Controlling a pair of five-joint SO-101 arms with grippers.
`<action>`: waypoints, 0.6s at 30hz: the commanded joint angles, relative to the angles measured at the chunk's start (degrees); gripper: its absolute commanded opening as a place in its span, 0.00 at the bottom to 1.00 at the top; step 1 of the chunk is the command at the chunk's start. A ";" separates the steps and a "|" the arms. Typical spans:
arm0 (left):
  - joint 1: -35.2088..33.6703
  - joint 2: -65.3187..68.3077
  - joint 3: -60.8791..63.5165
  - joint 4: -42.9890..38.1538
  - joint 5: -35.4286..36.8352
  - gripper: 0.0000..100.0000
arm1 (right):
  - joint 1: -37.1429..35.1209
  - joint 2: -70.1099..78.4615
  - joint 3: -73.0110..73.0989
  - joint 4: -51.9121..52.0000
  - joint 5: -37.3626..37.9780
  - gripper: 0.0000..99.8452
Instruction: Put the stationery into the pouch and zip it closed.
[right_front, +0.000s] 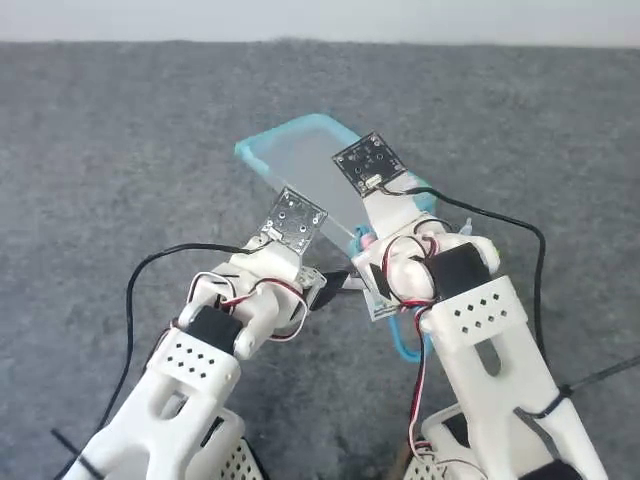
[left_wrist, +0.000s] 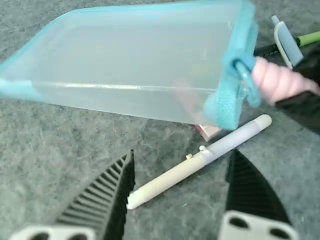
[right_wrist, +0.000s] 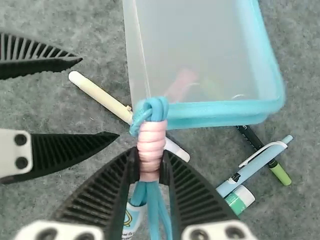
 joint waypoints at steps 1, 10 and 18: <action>0.53 -7.56 -3.65 4.75 0.70 0.28 | 0.84 -2.51 -0.88 -1.54 -0.18 0.01; 1.93 -22.07 1.63 7.38 0.97 0.28 | -4.70 -2.68 -3.16 -0.84 -0.44 0.01; 3.34 -15.30 3.03 0.35 0.79 0.29 | -6.37 -3.21 -5.27 1.10 -0.09 0.01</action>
